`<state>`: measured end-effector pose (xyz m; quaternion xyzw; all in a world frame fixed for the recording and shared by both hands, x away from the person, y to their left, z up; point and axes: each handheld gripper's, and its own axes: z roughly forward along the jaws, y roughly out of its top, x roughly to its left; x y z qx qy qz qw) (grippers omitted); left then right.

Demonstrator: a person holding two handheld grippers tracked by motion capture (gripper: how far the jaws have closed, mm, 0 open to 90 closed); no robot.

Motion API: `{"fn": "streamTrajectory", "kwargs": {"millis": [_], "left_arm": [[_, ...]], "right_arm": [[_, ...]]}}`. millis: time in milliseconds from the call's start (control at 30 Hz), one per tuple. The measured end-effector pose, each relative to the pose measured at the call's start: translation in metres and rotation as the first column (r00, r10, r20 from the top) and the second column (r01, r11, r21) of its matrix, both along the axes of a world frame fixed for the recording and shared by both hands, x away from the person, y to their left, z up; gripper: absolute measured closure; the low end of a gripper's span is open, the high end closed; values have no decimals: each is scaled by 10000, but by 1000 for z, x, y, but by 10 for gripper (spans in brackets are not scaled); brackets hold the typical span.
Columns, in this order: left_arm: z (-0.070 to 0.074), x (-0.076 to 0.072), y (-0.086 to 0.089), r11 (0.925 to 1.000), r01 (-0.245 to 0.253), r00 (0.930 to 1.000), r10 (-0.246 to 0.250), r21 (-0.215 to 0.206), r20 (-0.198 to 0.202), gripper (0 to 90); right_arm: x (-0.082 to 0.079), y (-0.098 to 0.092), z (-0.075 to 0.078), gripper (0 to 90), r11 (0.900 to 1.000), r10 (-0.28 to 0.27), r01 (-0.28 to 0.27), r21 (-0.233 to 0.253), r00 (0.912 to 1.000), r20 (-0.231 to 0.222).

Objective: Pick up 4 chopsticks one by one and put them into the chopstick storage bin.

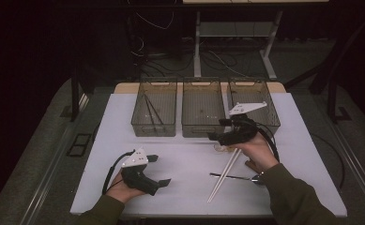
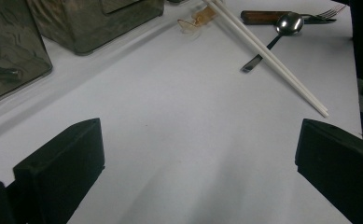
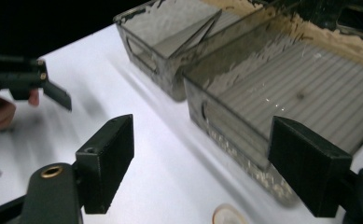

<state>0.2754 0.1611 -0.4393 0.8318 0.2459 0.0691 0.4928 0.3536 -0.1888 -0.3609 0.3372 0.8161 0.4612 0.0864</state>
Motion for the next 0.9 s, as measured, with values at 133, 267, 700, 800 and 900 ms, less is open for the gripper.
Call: {"fn": "streamTrajectory", "kwargs": {"millis": [133,267,700,800,900], "left_arm": [[0,0,-1,10000,-50,10000,50,-39,-74,0],[-1,0,-1,10000,-49,10000,49,15,-70,0],[-1,0,-2,9999,-26,9999,28,120,-109,0],[-1,-1,-2,9999,-16,10000,17,165,-81,0],[-1,-1,-2,9998,-38,10000,39,186,-77,0]], "right_arm": [[-14,-9,-6,238,9999,151,-151,-44,9999,-25],[-27,-19,-14,242,9992,364,-366,-180,9993,-129],[-72,-50,-36,418,9950,857,-876,-474,9955,-393],[-83,-54,-39,475,9937,978,-1002,-504,9940,-490],[-91,-56,-43,535,9912,1151,-1185,-596,9917,-580]]}}
